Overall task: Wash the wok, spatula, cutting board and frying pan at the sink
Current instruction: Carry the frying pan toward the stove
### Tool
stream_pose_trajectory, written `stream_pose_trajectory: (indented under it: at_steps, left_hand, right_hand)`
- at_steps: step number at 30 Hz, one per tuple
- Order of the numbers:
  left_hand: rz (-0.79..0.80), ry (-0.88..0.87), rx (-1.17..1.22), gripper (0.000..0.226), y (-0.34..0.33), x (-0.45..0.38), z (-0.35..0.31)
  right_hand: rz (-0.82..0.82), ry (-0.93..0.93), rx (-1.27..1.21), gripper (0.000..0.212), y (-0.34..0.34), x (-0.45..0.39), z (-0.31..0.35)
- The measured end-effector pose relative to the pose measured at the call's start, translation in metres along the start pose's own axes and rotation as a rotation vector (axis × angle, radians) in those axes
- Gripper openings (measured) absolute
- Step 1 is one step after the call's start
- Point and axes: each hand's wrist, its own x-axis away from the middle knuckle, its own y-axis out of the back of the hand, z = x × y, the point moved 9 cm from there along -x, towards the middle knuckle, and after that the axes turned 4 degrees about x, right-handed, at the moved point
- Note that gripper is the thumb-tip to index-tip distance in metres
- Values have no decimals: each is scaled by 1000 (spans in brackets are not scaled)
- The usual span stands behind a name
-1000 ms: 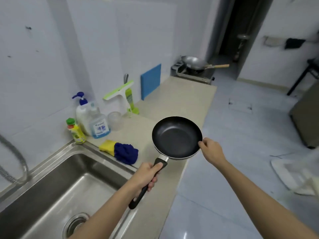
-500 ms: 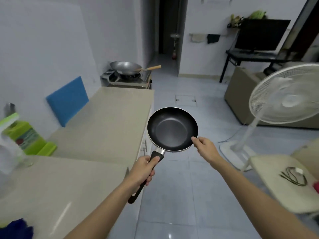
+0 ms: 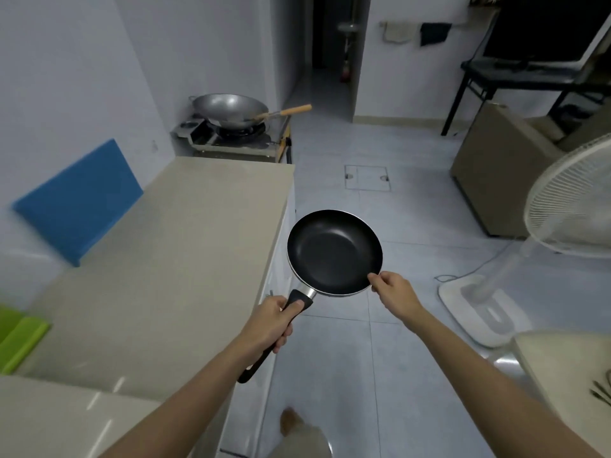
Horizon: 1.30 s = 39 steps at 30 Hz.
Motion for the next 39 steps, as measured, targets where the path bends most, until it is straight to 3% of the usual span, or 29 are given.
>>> stream_pose_trajectory:
  at_steps: [9, 15, 26, 32, 39]
  left_hand:
    - [-30, 38, -69, 33, 61, -149, -45]
    - [-104, 76, -141, 31, 123, -207, -57]
    - [-531, 321, -21, 37, 265, -238, -23]
    - [-793, 420, 194, 32, 275, -228, -3]
    - [-1082, 443, 553, 42, 264, -215, 38]
  right_hand:
    - [90, -15, 81, 37, -34, -164, 52]
    - [240, 1, 101, 37, -90, -246, 89]
    - [700, 328, 235, 40, -284, -368, 225]
    - [921, 439, 235, 40, -358, -384, 277]
    - [1149, 411, 309, 40, -428, -350, 296]
